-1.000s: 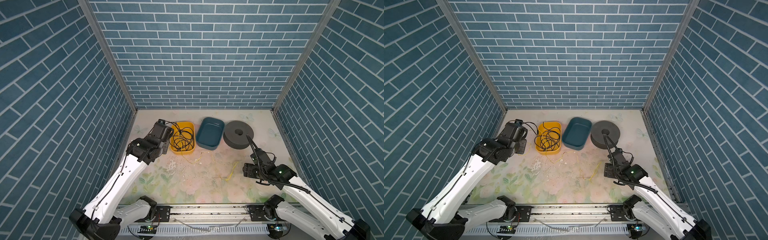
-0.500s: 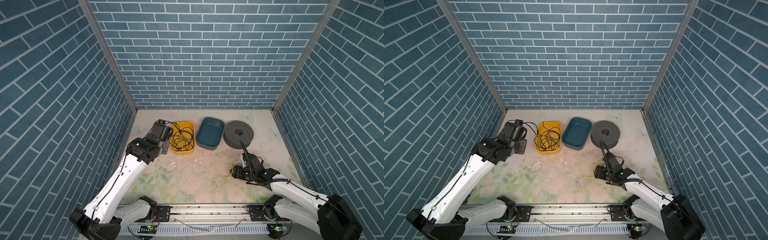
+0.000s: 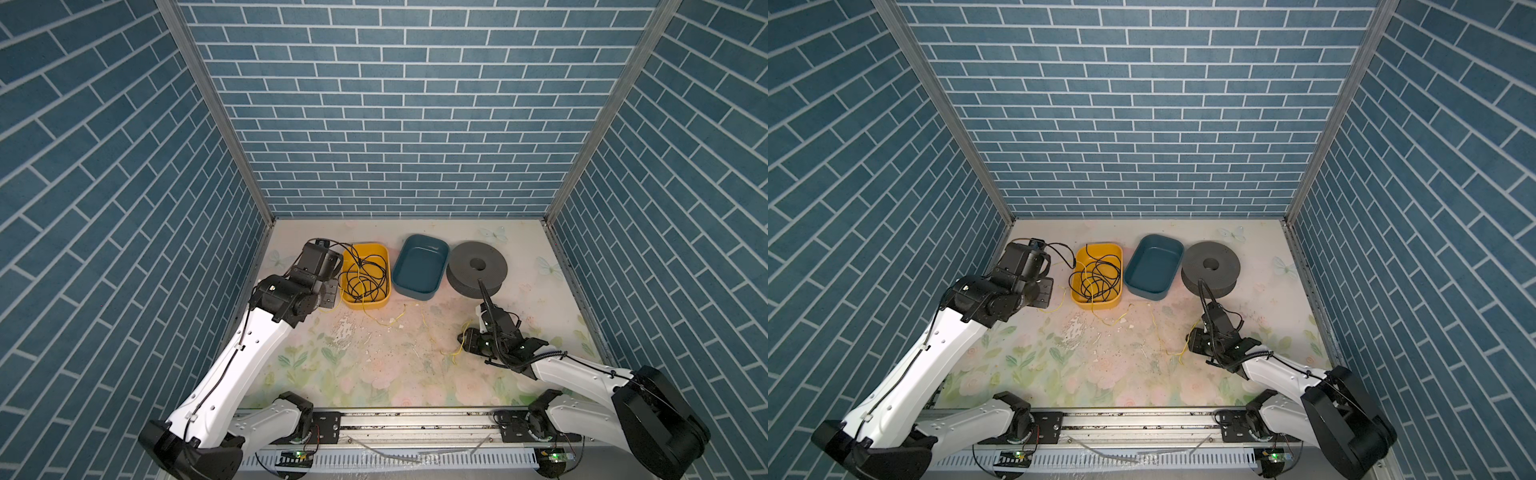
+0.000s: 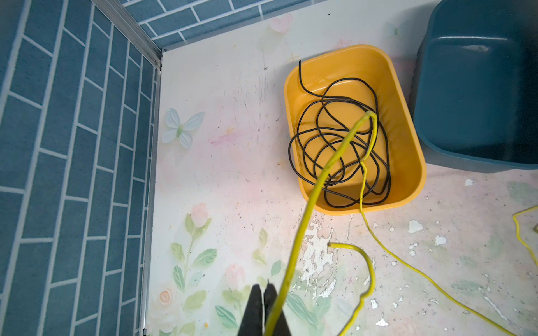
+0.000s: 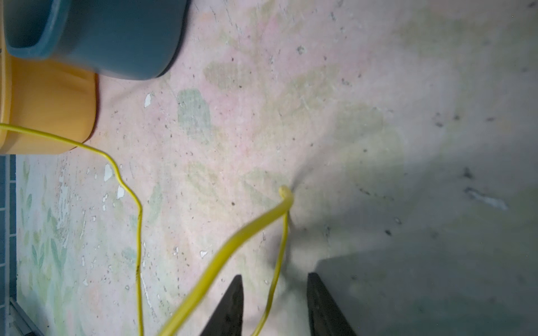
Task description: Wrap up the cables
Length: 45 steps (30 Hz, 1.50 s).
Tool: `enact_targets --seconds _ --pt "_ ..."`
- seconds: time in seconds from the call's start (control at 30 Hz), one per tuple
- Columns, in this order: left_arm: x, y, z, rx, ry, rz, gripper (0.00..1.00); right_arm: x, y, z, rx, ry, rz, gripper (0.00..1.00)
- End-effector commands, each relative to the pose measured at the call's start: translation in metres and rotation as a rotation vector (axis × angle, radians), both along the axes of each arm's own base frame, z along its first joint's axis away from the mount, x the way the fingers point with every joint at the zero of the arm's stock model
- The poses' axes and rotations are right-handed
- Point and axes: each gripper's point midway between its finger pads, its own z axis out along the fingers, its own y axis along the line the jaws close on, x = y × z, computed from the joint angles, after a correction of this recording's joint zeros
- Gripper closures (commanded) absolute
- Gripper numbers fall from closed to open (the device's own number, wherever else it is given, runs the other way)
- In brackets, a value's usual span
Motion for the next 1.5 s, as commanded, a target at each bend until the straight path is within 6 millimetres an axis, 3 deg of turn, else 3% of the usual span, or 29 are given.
enact_targets --seconds 0.0,0.1,0.33,0.43,0.53,0.67,0.8,0.93,1.1,1.2,1.47 --pt "-0.005 0.000 0.012 -0.041 -0.017 -0.008 0.97 -0.002 -0.007 -0.017 -0.043 0.034 -0.027 0.68" --pt "-0.007 0.003 0.013 -0.053 -0.016 -0.003 0.97 -0.001 -0.006 -0.022 -0.054 0.049 -0.027 0.71" --pt "-0.009 0.011 0.011 -0.063 -0.002 0.010 0.97 0.002 -0.025 -0.026 -0.152 0.048 -0.085 0.89" --pt "-0.010 0.015 0.012 -0.067 -0.003 0.019 0.97 0.006 -0.036 -0.014 -0.210 0.015 -0.105 0.97" --pt "-0.009 0.019 0.013 -0.071 -0.007 0.029 0.97 0.014 -0.054 0.013 -0.296 -0.057 -0.124 1.00" --pt "-0.008 0.032 0.010 -0.044 0.013 0.065 0.97 0.029 -0.091 0.064 -0.448 -0.170 -0.185 1.00" --pt "-0.008 0.056 0.020 0.025 0.008 0.137 0.98 0.041 -0.134 0.113 -0.548 -0.246 -0.287 1.00" --pt "-0.008 0.075 0.022 0.030 0.014 0.198 0.98 0.051 -0.176 0.147 -0.602 -0.257 -0.405 1.00" --pt "-0.014 0.115 0.018 0.077 0.052 0.326 0.98 0.064 -0.221 0.162 -0.508 -0.210 -0.577 1.00" --pt "-0.017 0.126 0.020 0.102 0.049 0.362 0.99 0.070 -0.256 0.164 -0.465 -0.179 -0.694 1.00" --pt "-0.027 0.150 0.023 0.130 0.037 0.450 1.00 0.072 -0.339 0.132 -0.245 -0.069 -0.967 1.00"
